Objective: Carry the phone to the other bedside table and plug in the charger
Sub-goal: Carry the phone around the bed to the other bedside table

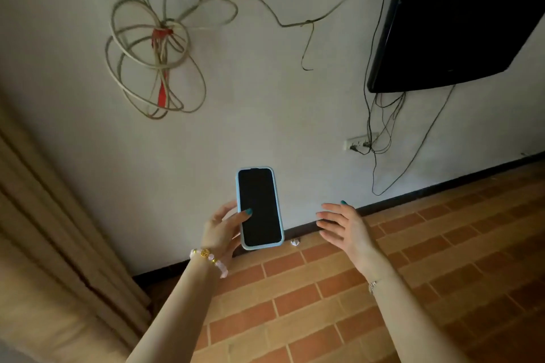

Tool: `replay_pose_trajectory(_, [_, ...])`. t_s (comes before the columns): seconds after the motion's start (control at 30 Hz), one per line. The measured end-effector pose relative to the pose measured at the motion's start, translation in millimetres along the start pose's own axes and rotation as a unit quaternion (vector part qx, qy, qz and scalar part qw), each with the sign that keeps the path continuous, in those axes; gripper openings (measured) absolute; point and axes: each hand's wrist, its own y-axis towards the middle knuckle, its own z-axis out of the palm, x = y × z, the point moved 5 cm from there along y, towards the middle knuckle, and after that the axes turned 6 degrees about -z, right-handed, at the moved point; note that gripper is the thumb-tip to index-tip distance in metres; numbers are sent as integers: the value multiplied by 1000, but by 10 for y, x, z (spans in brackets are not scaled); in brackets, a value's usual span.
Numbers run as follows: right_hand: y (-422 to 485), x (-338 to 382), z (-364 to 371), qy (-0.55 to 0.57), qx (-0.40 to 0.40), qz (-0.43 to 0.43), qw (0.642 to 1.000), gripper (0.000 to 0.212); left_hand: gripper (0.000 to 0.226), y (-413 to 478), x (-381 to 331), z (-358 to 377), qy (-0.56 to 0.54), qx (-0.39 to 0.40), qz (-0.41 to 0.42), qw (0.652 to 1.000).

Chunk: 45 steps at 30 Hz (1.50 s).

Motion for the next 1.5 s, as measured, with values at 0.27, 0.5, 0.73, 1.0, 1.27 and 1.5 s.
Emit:
replay_pose_trajectory(0.27, [799,236,-727,10,-114,-22,993,36,21,1165,-32,1040,35,88,-35,995])
replay_pose_trajectory(0.5, [1307,570,-1420,30,-235,-66,969,33,23,2170,-144,2262,107,203,-61,971])
replay_pose_trajectory(0.73, [1642,955,-2217,99,-375,-96,917,32,30,2960,-75,3669,157,336,-84,925])
replay_pose_trajectory(1.0, [1752,1320,-3110,107,-466,-121,870,35,25,3261,318,4983,158,431,-145,876])
replay_pose_trajectory(1.27, [2340,1603,-4220,134,-483,-115,858,34,21,3678,701,6207,169,449,-127,868])
replay_pose_trajectory(1.5, [3007,2177,-5373,82,-484,-124,862,35,37,4096,910,7611,167,453,-135,865])
